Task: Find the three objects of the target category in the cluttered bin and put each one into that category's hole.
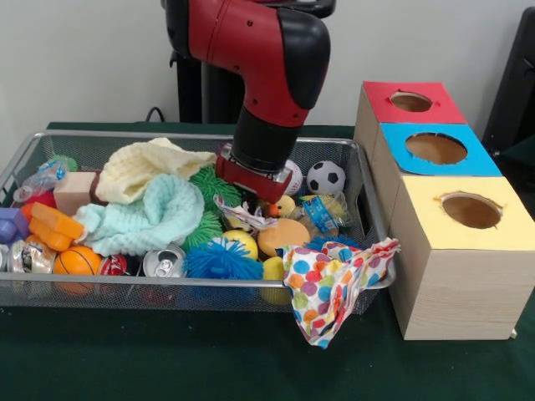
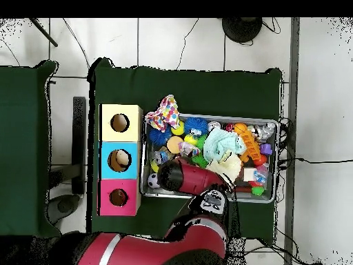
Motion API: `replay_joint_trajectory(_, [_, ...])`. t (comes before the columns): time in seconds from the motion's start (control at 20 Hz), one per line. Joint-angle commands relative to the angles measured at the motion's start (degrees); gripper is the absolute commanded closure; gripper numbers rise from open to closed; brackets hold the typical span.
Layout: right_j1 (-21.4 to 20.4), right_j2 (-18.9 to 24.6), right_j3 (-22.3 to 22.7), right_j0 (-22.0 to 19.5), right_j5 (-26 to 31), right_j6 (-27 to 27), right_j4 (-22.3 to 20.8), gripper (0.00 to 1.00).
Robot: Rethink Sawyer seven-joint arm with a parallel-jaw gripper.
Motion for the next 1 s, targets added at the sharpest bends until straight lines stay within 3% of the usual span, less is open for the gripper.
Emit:
replay_joint_trajectory(0.05, [0.66, 6.79, -4.46, -7.66, 6.97, 5.30, 2.02, 1.00])
replay_joint_trajectory(0.35, [-10.58, 10.18, -1.93, -12.10, 22.12, 2.10, 2.06, 1.00])
replay_joint_trajectory(0.5, [-13.99, 11.46, -2.64, -14.22, 29.00, 0.32, 1.60, 1.00])
replay_joint_trajectory(0.8, [-17.77, 18.32, 1.53, -20.28, 31.16, -3.73, 1.62, 1.00])
replay_joint_trajectory(1.0, [-20.74, 20.75, 3.73, -21.79, 33.87, -3.38, 1.88, 1.00])
